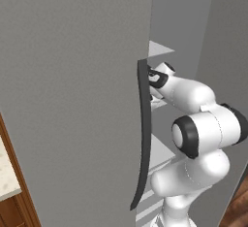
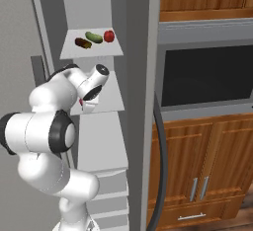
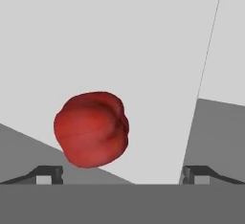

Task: Take the sweet potato and bell pepper from the second highest rack and move them to the highest rack where the cucumber and bell pepper are located, to maximize freezer space. Close the freezer door after rearranging.

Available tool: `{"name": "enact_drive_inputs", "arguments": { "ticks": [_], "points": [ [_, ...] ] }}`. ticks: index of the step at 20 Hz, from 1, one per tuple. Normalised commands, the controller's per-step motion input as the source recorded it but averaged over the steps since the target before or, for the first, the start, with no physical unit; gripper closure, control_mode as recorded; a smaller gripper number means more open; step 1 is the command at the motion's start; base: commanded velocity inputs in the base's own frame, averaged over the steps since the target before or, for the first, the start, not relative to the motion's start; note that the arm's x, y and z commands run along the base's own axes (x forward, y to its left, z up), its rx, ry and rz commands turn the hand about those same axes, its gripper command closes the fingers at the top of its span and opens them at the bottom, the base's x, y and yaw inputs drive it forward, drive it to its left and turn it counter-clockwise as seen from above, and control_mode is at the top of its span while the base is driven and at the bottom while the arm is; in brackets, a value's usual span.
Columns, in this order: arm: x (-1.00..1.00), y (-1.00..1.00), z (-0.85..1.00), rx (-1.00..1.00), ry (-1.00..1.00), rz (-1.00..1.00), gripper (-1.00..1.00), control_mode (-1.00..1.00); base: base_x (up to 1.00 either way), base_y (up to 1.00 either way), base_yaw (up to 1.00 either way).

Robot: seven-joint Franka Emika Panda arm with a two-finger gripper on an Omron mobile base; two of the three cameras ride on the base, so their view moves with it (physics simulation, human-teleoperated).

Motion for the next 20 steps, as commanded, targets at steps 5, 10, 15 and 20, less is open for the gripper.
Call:
{"name": "enact_drive_inputs", "arguments": {
  "ticks": [5, 10, 15, 20],
  "points": [
    [0.20, 0.01, -0.10, 0.00, 0.00, 0.00, -1.00, -1.00, 0.00, 0.00, 0.00],
    [0.20, 0.00, -0.08, 0.00, 0.00, 0.00, -1.00, -1.00, 0.00, 0.00, 0.00],
    [0.19, 0.01, -0.13, 0.00, 0.00, 0.00, -1.00, -1.00, 0.00, 0.00, 0.00],
    [0.00, 0.05, -0.27, 0.00, 0.00, 0.00, -1.00, -1.00, 0.00, 0.00, 0.00]
  ]
}}
